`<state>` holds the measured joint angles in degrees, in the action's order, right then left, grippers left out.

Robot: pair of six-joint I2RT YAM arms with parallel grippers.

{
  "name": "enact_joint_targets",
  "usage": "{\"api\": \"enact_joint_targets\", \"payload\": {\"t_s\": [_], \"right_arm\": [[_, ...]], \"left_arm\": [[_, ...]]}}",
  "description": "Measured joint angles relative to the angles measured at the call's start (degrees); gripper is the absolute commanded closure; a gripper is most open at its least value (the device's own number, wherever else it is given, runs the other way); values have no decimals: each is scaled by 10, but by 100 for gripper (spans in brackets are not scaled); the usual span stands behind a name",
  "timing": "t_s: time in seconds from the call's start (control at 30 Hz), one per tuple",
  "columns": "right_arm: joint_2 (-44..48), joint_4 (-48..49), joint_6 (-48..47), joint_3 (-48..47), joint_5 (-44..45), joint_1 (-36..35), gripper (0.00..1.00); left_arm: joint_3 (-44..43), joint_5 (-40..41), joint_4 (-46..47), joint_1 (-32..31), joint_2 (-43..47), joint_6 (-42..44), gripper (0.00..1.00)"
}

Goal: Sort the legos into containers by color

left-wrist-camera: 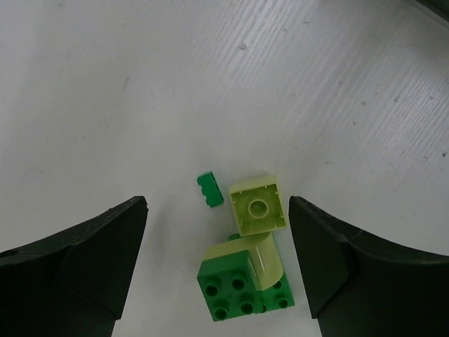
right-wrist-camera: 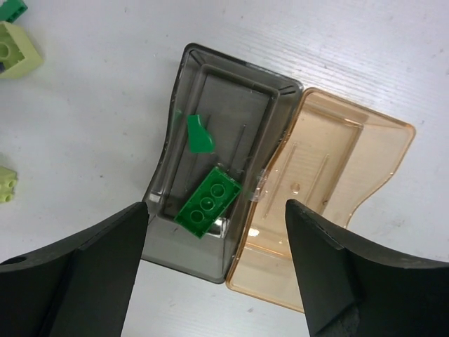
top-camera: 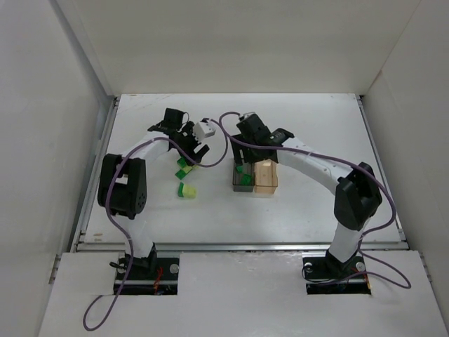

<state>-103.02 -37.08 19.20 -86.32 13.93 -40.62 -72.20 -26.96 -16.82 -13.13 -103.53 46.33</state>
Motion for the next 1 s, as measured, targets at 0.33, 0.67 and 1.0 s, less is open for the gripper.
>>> {"api": "enact_joint_targets", "payload": {"t_s": [0.33,0.67,1.0], "right_arm": [[8,0,-11,-1,2,42,16],[8,1,-18,-8,-9,50,16],[14,1,-18,-9,-25,82,16]], "left_arm": [[-49,21,-107,-2,-69,18,28],[-58,44,-86,-16,-91,-21,73],[-67,5,-84,-21,-91,-51,100]]}}
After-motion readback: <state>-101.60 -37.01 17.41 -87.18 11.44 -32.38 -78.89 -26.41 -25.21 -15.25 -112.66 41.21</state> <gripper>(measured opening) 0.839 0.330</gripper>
